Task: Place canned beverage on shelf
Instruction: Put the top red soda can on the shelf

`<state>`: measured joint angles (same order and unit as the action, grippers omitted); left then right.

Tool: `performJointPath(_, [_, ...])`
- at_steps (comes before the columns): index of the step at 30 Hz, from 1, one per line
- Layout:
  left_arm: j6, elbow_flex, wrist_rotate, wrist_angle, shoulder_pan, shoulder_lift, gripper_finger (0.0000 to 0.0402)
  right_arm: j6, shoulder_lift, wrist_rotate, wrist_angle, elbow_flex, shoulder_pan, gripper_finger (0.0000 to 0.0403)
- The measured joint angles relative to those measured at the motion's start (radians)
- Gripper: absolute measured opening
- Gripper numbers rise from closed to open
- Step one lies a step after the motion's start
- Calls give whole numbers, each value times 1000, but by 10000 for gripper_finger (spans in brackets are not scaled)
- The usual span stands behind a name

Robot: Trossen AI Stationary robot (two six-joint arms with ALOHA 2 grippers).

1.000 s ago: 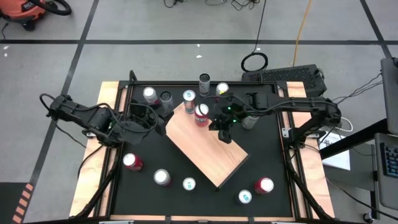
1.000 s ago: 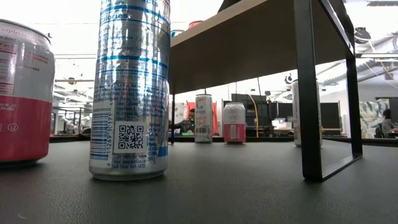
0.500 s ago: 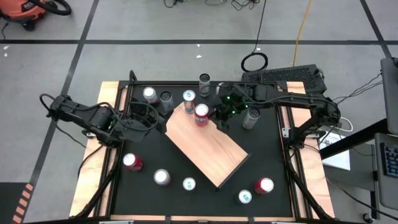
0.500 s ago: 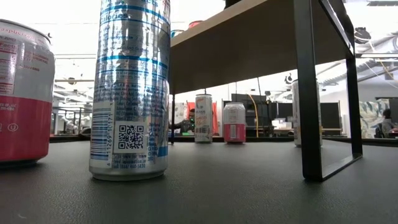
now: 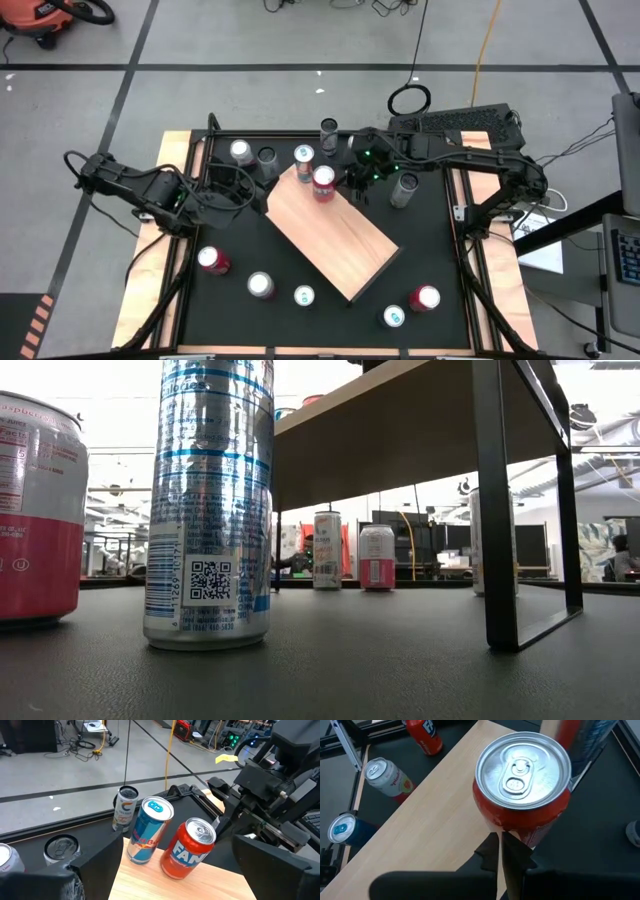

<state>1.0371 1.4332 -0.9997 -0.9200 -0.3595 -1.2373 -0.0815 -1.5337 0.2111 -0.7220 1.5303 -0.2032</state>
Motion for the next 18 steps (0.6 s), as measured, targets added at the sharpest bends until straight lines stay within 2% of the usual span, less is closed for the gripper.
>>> performJointPath(6, [4, 0, 9, -13, -1, 0, 375, -6, 0, 6, -27, 0, 1, 0])
performJointPath(10, [5, 0, 29, -12, -1, 0, 375, -52, 0, 74, -23, 0, 19, 0])
performJointPath(18, [-19, 0, 71, -50, -1, -17, 375, -157, 0, 60, 137, -1, 101, 0])
